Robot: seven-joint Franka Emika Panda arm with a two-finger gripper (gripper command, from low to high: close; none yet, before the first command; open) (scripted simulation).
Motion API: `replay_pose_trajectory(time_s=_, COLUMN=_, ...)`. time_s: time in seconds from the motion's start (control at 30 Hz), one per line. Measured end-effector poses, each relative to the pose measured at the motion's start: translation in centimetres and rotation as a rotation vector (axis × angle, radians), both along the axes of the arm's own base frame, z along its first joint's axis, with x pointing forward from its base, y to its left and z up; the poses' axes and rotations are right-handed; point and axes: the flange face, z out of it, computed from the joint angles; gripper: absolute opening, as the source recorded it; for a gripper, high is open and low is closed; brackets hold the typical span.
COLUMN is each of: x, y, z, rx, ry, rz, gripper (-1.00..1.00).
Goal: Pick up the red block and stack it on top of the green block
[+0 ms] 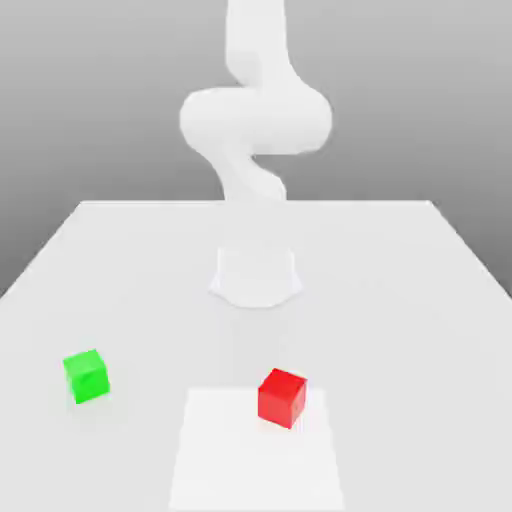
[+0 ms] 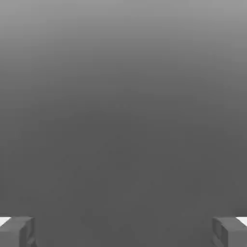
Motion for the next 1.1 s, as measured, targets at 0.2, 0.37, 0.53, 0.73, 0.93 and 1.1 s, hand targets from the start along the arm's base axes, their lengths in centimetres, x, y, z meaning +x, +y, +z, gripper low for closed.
replay_pose_trajectory(time_s=0.2, x=4.7, y=1.4, z=-14.9, rx=0.073, ry=0.223, rz=-0.11, gripper=0.0)
replay_pose_trajectory(time_s=0.37, x=4.5, y=2.2, z=-27.5, rx=0.119, ry=0.41, rz=-0.219, gripper=0.0)
replay_pose_trajectory(time_s=0.53, x=0.2, y=2.8, z=-40.2, rx=0.151, ry=0.618, rz=-0.354, gripper=0.0)
replay_pose_trajectory(time_s=0.73, x=-2.4, y=2.9, z=-49.0, rx=0.16, ry=0.707, rz=-0.418, gripper=0.0)
replay_pose_trajectory(time_s=0.93, x=-2.6, y=3.0, z=-51.4, rx=0.16, ry=0.708, rz=-0.416, gripper=-1.0)
replay_pose_trajectory(time_s=1.1, x=-2.6, y=3.0, z=-50.9, rx=0.16, ry=0.708, rz=-0.417, gripper=-1.0)
